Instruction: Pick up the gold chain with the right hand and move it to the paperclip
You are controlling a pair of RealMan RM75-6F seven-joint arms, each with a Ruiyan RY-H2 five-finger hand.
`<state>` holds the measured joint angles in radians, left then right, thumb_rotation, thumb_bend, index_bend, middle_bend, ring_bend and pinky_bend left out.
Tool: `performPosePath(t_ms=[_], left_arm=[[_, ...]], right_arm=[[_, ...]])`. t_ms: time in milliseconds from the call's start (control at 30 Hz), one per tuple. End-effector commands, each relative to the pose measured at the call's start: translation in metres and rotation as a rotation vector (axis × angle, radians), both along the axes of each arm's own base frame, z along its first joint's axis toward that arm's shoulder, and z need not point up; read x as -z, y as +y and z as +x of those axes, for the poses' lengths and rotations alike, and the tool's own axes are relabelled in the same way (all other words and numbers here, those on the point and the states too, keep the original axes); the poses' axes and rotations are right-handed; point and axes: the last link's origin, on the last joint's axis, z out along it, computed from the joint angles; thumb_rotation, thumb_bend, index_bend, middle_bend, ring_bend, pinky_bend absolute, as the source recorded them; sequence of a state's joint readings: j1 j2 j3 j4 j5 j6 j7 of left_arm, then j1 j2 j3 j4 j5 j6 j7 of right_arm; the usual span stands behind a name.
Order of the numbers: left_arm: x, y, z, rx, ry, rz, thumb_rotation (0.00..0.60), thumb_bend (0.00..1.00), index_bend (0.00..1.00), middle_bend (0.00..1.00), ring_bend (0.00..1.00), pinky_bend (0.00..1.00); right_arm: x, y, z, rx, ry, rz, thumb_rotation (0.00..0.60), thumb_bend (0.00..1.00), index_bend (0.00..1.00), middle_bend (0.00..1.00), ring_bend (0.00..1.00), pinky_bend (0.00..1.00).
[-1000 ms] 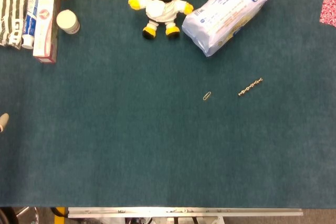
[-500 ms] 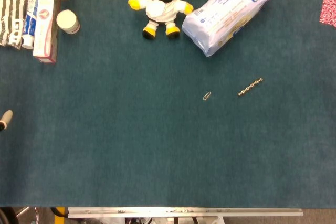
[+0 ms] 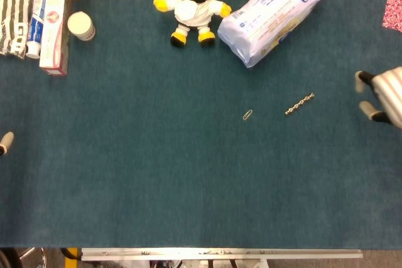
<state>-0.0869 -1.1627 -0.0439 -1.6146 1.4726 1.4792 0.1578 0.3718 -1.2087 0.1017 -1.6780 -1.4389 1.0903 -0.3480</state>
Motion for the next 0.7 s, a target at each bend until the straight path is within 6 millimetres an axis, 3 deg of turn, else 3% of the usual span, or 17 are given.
performPosePath(t_ms=[33, 700], left_arm=[[0.001, 0.001, -0.001, -0.003, 0.0, -0.003, 0.6, 0.18, 0.0, 0.1, 0.04, 0.0], [0.001, -0.002, -0.009, -0.022, -0.006, -0.006, 0.6, 0.18, 0.0, 0.1, 0.04, 0.0]], right_arm=[[0.012, -0.007, 0.003, 0.002, 0.01, 0.022, 0.6, 0.24, 0.52, 0.9, 1.0, 1.0], [0.075, -0.019, 0.024, -0.026, 0.08, 0.175, 0.6, 0.24, 0.52, 0.9, 1.0, 1.0]])
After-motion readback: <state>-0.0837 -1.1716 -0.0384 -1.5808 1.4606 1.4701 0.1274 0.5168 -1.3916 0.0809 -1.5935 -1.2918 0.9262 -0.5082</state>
